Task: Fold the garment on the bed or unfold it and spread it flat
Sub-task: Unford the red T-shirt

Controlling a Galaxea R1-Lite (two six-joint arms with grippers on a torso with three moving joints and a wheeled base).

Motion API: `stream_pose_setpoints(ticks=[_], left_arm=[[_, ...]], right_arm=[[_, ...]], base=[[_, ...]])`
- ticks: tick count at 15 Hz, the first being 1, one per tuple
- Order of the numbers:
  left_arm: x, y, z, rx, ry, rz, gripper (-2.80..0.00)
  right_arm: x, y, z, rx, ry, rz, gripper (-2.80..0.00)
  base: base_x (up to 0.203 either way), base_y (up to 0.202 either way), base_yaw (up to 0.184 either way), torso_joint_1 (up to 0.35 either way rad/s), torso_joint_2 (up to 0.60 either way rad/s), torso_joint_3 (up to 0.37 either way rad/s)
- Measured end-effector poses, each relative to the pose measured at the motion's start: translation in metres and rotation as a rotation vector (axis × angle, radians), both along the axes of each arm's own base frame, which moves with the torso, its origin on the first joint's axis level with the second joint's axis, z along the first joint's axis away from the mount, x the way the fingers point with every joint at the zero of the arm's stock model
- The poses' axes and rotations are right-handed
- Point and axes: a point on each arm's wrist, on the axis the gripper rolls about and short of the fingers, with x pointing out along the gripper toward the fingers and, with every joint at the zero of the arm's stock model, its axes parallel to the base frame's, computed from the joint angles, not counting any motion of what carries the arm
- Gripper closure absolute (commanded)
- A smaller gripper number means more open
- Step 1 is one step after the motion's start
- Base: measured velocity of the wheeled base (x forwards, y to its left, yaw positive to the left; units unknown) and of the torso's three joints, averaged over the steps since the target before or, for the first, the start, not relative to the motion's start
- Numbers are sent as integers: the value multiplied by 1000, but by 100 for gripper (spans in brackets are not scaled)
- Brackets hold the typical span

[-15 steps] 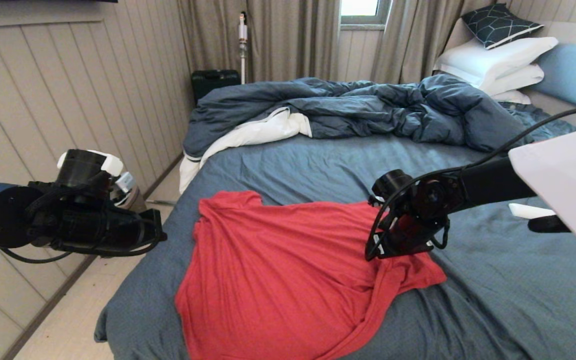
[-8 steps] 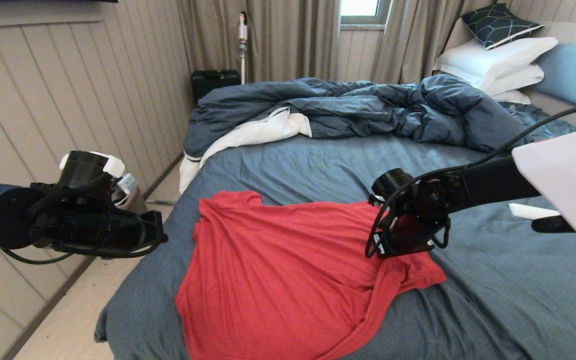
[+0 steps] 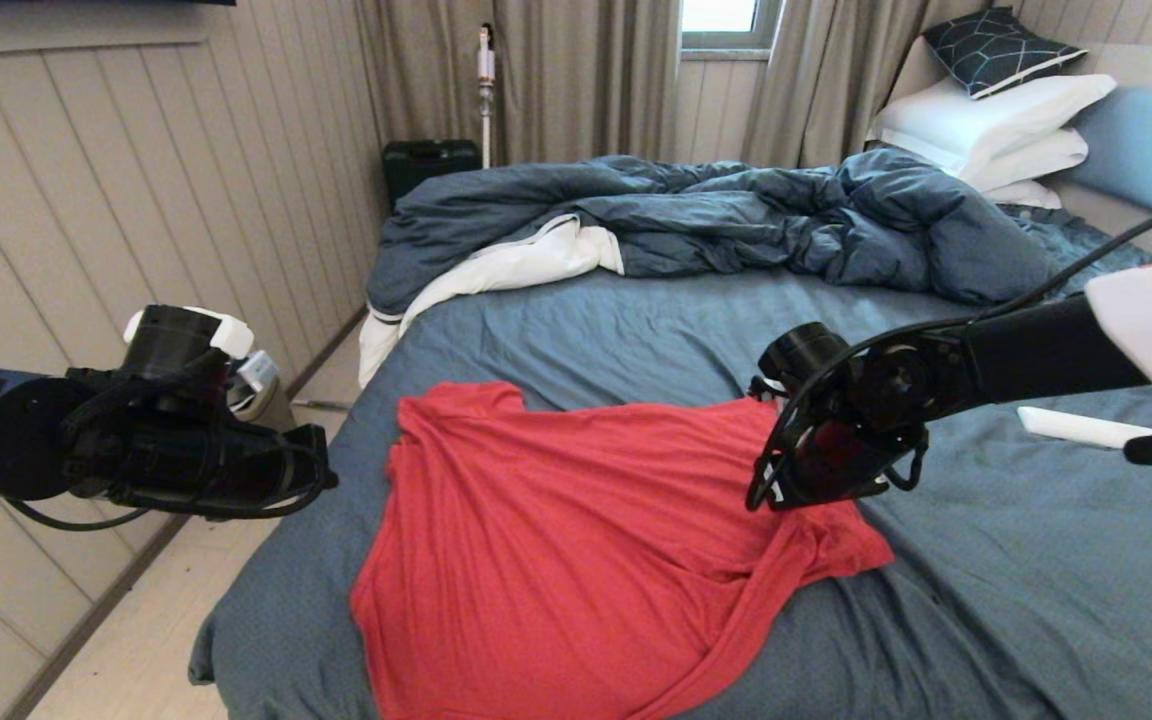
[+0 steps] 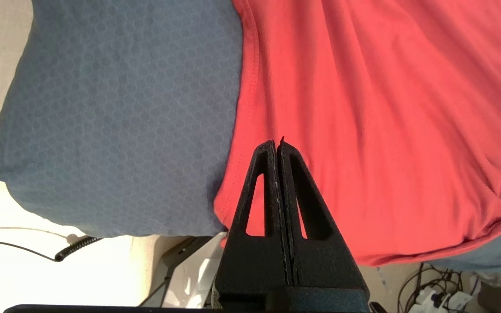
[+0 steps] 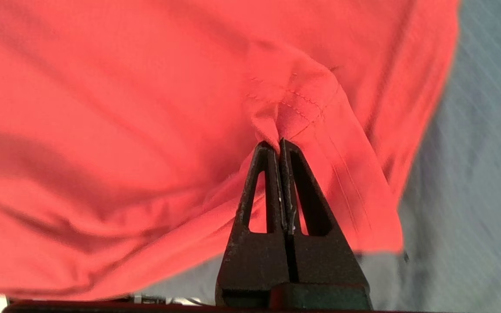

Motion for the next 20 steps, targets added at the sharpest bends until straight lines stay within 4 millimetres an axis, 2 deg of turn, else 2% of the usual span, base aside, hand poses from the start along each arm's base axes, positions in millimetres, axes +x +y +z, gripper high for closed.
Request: stream_pose_setpoints(ticks=[4,7,12,16,20], left_arm=[[-1,-2,-1,1,6,-9,0],[-3,-5,-3,2,10,-18,0],[-5,-10,-4,4,17,-37,0],[-6,-13,-5,4,20,-45,0],[-6,-14,-5,5,21,-50,0]], right_arm=[[-40,-3,8,-9,30,15,0],[-85,-11,6,-16,78,20,0],[-153,-36,1,-26,126,7,0],[-188,-51,-1,-29,128,-6,0],[-209,-58,-9,-37,152,-5,0]], base=[[0,0,0,0,0,0],[0,0,0,0,0,0],[0,0,0,0,0,0],[0,0,0,0,0,0],[0,0,0,0,0,0]])
